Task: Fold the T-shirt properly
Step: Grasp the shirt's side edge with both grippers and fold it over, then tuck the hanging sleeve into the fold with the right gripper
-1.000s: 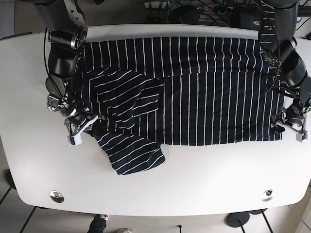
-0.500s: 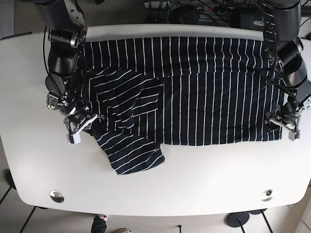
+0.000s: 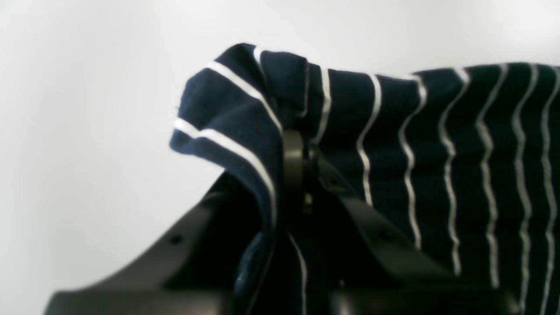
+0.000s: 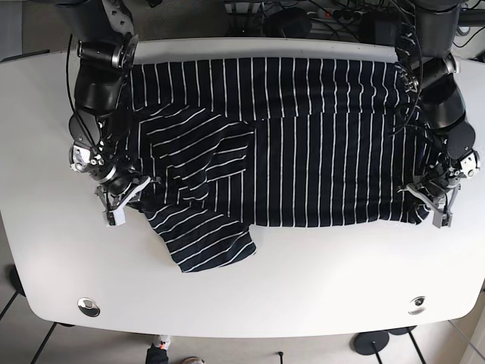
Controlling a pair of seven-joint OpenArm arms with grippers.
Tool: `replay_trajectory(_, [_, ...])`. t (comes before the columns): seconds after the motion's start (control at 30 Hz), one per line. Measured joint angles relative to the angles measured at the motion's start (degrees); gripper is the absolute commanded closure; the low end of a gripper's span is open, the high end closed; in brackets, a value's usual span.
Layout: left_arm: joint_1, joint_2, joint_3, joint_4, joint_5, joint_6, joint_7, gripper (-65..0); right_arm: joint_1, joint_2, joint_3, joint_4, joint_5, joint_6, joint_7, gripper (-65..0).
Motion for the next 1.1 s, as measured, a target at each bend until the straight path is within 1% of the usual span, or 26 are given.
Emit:
replay_trajectory(0.07, [3.7, 0.3, -1.3, 10.1, -3.3, -1.0, 4.6, 0.0, -1.7, 0.0, 0.0, 10.1, 0.0, 0.22, -5.7, -1.9])
replay_trajectory(0.17, [8.7, 0.2, -1.3, 19.3, -8.5, -1.0, 7.8, 0.0, -3.7, 0.0, 0.0, 20.8, 0.2, 0.46, -11.1, -1.9])
replay_trajectory(0.2, [10.6, 0.2, -1.3, 21.9, -10.6, -1.0, 9.0, 0.0, -4.5, 0.0, 0.0, 24.1, 0.3, 0.44, -12.9, -1.9])
replay_trajectory(0.23, [13.6, 0.2, -1.4, 25.6, -14.1, -1.0, 10.9, 0.0, -6.1, 0.0, 0.0, 28.8, 0.2, 0.46, -15.4, -1.9])
replay_trajectory(0.3, [17.4, 0.3, -1.4, 30.6, -17.9, -0.9, 13.3, 0.0, -8.7, 0.0, 0.7, 34.7, 0.2, 0.5, -18.4, -1.9])
replay_trajectory(0.37, [22.6, 0.8, -4.4, 36.9, -22.5, -1.0, 14.7, 0.0, -12.4, -0.3, 3.3, 41.9, 0.7, 0.85, -22.3, -1.9])
replay_trajectory(0.4, [24.8, 0.7, -5.9, 39.0, -24.1, -1.0, 15.3, 0.0, -13.9, -0.3, 4.0, 44.6, 0.7, 0.83, -24.1, -1.9])
replay_trajectory(0.43, [27.1, 0.8, -7.9, 41.3, -25.0, -1.0, 17.4, 0.0, -15.9, -0.1, 4.8, 48.0, 1.6, 0.87, -26.1, -1.9])
replay_trajectory(0.5, [29.8, 2.1, -9.7, 44.1, -25.4, -1.1, 18.0, 0.0, -19.2, -0.7, 6.2, 52.4, 1.7, 1.07, -27.1, -1.9])
replay_trajectory(0.57, [33.2, 3.7, -11.8, 47.1, -25.6, -1.4, 17.8, 0.0, -23.7, -2.4, 8.2, 56.0, 1.6, 1.07, -27.8, -1.9])
replay_trajectory(0.63, [35.7, 4.4, -12.5, 48.0, -25.6, -1.6, 18.0, 0.0, -27.5, -3.1, 9.2, 56.9, 1.5, 1.05, -28.1, -1.9])
replay_trajectory(0.73, [38.6, 4.3, -12.7, 48.8, -25.6, -1.5, 17.8, 0.0, -31.6, -4.5, 9.3, 57.6, 1.5, 0.87, -27.8, -1.9])
replay_trajectory(0.9, [40.9, 5.4, -17.2, 47.4, -25.6, -1.6, 18.0, 0.0, -37.0, -4.6, 9.3, 57.6, 1.9, 1.05, -27.4, -2.1])
replay_trajectory(0.93, [41.0, 5.5, -17.6, 46.7, -25.6, -1.6, 18.1, 0.0, -37.4, -5.1, 10.1, 57.6, 2.3, 1.25, -27.4, -2.2])
replay_trajectory(0.97, [41.1, 5.4, -17.9, 45.4, -25.6, -1.8, 18.1, 0.0, -37.7, -6.4, 12.0, 57.6, 2.6, 1.33, -27.5, -4.4])
replay_trajectory(1.0, [41.3, 5.3, -17.9, 44.7, -25.8, -1.8, 18.1, -3.5, -37.8, -7.2, 13.2, 57.6, 2.6, 1.33, -27.5, -8.6])
replay_trajectory(1.07, [42.3, 5.3, -17.9, 44.3, -25.5, -1.5, 18.1, -17.8, -38.1, -7.5, 14.6, 57.6, 1.4, 1.01, -27.7, -21.9])
replay_trajectory(1.1, [42.9, 5.3, -18.7, 44.3, -25.1, -1.3, 18.2, -27.6, -38.3, -7.3, 15.0, 57.6, 1.0, 0.74, -27.7, -34.4])
